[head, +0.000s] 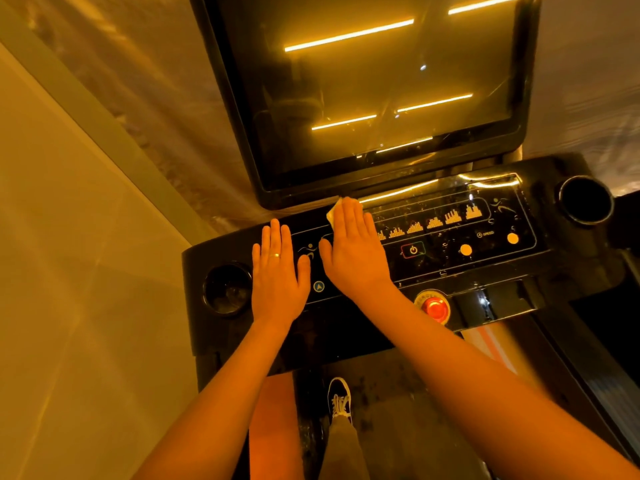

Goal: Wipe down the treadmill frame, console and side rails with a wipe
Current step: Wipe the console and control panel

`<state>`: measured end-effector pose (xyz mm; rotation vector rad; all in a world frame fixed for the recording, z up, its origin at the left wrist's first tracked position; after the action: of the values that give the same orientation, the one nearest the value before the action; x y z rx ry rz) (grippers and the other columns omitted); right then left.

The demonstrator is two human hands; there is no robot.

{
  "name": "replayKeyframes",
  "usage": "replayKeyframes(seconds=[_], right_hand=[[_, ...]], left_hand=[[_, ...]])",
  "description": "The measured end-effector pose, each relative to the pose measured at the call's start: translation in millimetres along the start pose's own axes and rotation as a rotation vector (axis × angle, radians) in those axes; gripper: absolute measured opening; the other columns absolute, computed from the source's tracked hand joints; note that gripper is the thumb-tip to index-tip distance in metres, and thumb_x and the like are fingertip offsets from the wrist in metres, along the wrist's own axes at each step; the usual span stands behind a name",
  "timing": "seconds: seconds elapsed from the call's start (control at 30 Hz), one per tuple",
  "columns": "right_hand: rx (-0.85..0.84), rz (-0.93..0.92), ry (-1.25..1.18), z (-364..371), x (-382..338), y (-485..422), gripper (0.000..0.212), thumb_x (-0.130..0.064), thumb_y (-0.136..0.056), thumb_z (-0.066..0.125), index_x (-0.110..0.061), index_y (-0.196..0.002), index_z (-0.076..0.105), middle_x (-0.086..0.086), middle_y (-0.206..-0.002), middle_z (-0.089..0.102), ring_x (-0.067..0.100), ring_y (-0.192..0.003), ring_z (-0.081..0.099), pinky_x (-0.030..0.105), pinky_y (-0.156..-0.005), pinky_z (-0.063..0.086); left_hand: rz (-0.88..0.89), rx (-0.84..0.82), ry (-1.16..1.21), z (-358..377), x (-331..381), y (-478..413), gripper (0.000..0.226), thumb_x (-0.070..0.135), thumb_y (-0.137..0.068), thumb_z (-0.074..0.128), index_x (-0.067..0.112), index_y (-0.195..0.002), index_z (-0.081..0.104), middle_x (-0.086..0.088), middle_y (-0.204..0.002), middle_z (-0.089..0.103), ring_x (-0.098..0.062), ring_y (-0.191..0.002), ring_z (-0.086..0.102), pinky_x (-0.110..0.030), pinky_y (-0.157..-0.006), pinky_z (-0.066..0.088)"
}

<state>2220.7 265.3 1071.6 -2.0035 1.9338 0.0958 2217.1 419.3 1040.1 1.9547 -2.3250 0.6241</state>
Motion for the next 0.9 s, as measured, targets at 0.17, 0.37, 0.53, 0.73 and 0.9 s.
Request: replayKeyframes(seconds=[0.17, 0.37, 0.53, 0.73, 0.9], right_hand=[[-0.062, -0.037, -0.018, 14, 6, 72, 0.074, -0.045, -0.102, 0.032, -0.004, -0.158, 0.008, 0.017, -0.166, 0.005, 0.030, -0.154, 0.001, 0.044, -0.125, 0.009], [-0.019, 0.038, -0.006, 6, 6, 15, 0.070, -0.042, -0.104, 0.032, -0.002, -0.157, 0.011, 0.019, -0.165, 0.011, 0.031, -0.153, 0.006, 0.044, -0.125, 0.009], [-0.043, -0.038, -0.019, 13, 17, 72, 0.073, -0.044, -0.104, 0.032, -0.004, -0.158, 0.004, 0.016, -0.166, 0.001, 0.029, -0.154, -0.003, 0.043, -0.125, 0.005], [-0.067, -0.019, 0.021, 20, 19, 89, 0.074, -0.050, -0.103, 0.023, -0.006, -0.159, 0.001, 0.014, -0.166, -0.003, 0.027, -0.153, -0.007, 0.039, -0.122, -0.004], [-0.091, -0.050, -0.012, 19, 27, 99, 0.072, -0.048, -0.105, 0.026, -0.007, -0.159, 0.000, 0.012, -0.166, -0.005, 0.026, -0.153, -0.007, 0.043, -0.125, 0.006]], left_hand=[[0.002, 0.011, 0.010, -1, 1, 0, 0.066, 0.047, -0.104, 0.019, 0.014, -0.160, 0.009, -0.005, -0.168, 0.000, -0.018, -0.155, -0.006, -0.039, -0.125, -0.001], [0.001, -0.002, 0.002, -1, 1, 1, 0.067, 0.047, -0.104, 0.018, 0.013, -0.161, 0.008, -0.006, -0.168, 0.000, -0.019, -0.155, -0.006, -0.041, -0.126, 0.000], [0.003, 0.006, 0.003, 0, 0, 1, 0.066, 0.047, -0.104, 0.018, 0.015, -0.160, 0.006, -0.005, -0.168, -0.001, -0.018, -0.155, -0.006, -0.040, -0.126, -0.001], [0.002, 0.014, 0.006, 0, 0, 1, 0.066, 0.046, -0.104, 0.020, 0.015, -0.160, 0.008, -0.005, -0.168, 0.001, -0.017, -0.155, -0.006, -0.040, -0.126, -0.001], [0.003, 0.000, -0.001, -1, 3, 3, 0.066, 0.045, -0.104, 0.020, 0.013, -0.160, 0.007, -0.007, -0.168, 0.000, -0.019, -0.155, -0.006, -0.042, -0.126, 0.000]])
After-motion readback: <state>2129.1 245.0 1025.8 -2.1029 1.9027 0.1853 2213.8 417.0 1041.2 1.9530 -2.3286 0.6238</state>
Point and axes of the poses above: each hand's wrist, its own y-axis away from the middle knuckle, its own z-axis out of the palm, x = y × z, the point moved 4 cm from there along -y, towards the middle knuckle
